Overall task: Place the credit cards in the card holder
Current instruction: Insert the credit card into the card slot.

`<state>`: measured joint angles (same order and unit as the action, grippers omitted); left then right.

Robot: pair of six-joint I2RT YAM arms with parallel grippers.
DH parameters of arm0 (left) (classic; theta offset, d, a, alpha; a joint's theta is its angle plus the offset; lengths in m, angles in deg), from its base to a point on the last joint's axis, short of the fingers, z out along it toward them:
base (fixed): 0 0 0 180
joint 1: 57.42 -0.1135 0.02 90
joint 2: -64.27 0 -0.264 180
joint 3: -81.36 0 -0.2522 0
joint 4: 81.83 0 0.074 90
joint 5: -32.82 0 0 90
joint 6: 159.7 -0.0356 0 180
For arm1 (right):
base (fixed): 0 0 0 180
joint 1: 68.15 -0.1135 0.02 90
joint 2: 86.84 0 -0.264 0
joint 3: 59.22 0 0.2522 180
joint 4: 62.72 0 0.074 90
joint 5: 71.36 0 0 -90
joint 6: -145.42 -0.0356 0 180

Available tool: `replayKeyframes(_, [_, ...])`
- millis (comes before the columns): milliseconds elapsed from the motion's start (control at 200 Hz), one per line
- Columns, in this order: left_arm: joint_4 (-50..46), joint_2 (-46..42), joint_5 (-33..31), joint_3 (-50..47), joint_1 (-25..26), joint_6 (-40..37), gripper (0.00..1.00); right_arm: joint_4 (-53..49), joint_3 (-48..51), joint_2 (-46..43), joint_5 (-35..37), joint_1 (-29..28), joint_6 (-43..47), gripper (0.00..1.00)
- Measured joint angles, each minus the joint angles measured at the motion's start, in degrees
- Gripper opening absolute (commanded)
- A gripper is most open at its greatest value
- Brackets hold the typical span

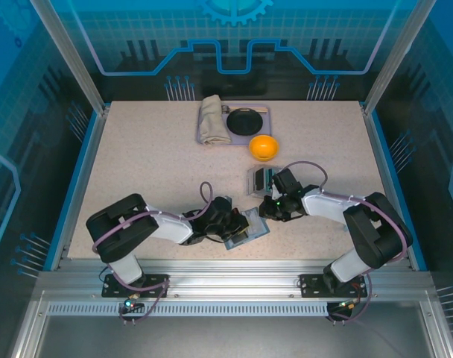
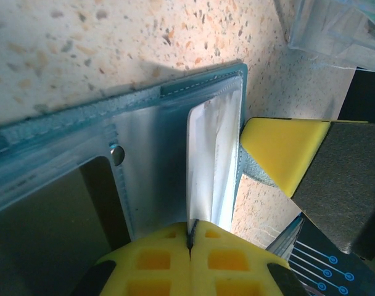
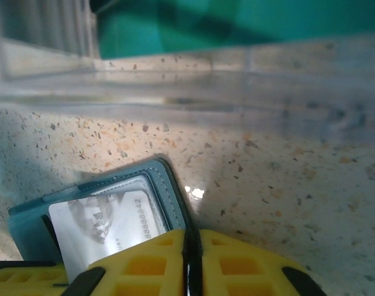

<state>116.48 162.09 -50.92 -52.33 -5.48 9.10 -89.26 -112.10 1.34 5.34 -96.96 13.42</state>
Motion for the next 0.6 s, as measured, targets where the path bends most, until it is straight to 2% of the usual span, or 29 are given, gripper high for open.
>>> replayKeyframes(115, [0.2, 0.0, 0.0, 0.0, 0.1, 0.6, 0.1, -1.1, -0.6, 0.0, -0.1, 0.0, 0.0, 0.19])
replayKeyframes(170, [0.1, 0.0, 0.0, 0.0, 0.1, 0.7, 0.17, -1.8, -0.9, 0.0, -0.3, 0.0, 0.1, 0.22])
replayKeyframes(265, [-1.1, -1.1, -0.1, 0.0, 0.2, 0.3, 0.22, -3.9, -1.8, 0.0, -0.7, 0.0, 0.6, 0.25])
replayKeyframes(395, [-4.6, -3.0, -0.5, 0.0, 0.2, -0.7, 0.24, -7.7, -3.3, -0.1, -0.7, -0.1, 2.0, 0.34])
replayKeyframes(600, [-8.0, -3.7, -0.5, 0.9, 0.2, -2.1, 0.23, -13.0, -4.6, -2.4, -0.2, -0.1, 4.5, 0.42])
